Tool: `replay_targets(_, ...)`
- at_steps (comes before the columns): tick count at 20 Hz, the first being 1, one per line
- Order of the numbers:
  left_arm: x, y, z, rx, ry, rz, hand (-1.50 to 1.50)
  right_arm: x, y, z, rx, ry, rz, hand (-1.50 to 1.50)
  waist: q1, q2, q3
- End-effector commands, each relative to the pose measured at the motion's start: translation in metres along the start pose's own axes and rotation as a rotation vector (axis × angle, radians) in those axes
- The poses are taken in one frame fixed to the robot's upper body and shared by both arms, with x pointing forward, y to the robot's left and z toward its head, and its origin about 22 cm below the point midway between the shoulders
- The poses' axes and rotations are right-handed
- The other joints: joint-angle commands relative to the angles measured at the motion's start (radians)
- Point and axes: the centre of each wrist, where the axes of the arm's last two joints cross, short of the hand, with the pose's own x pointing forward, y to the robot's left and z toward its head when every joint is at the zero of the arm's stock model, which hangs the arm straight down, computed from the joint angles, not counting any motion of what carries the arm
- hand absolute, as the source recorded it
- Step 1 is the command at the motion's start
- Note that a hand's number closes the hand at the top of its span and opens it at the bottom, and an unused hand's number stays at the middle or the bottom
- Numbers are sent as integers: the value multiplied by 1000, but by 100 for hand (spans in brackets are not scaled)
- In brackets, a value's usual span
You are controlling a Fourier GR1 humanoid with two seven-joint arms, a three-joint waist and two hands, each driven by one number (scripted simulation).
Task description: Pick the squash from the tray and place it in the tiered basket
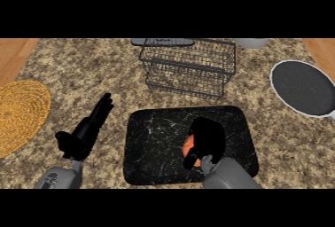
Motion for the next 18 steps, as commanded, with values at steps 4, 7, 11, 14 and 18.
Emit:
replay_targets(4, -2, -4, 9, 26, 1, 15, 0, -161, -77, -54, -66, 16, 90, 150, -23, 4, 4)
replay_targets(7, 2, -2, 5, 14, -3, 6, 0, -232, -105, -68, -81, 13, 109, 150, -17, 7, 4)
replay_targets(11, -3, 1, -1, 6, -6, 9, 0, -258, -136, -70, -183, -25, 99, 150, -8, 4, 2)
replay_targets(14, -5, -3, -2, 20, 11, -6, 0, -253, -152, -69, -263, -102, -120, 150, -14, 3, 2)
replay_targets(18, 5, 4, 2, 11, 0, 22, 0, -231, -171, -58, -308, -269, -387, 150, -18, -4, 3)
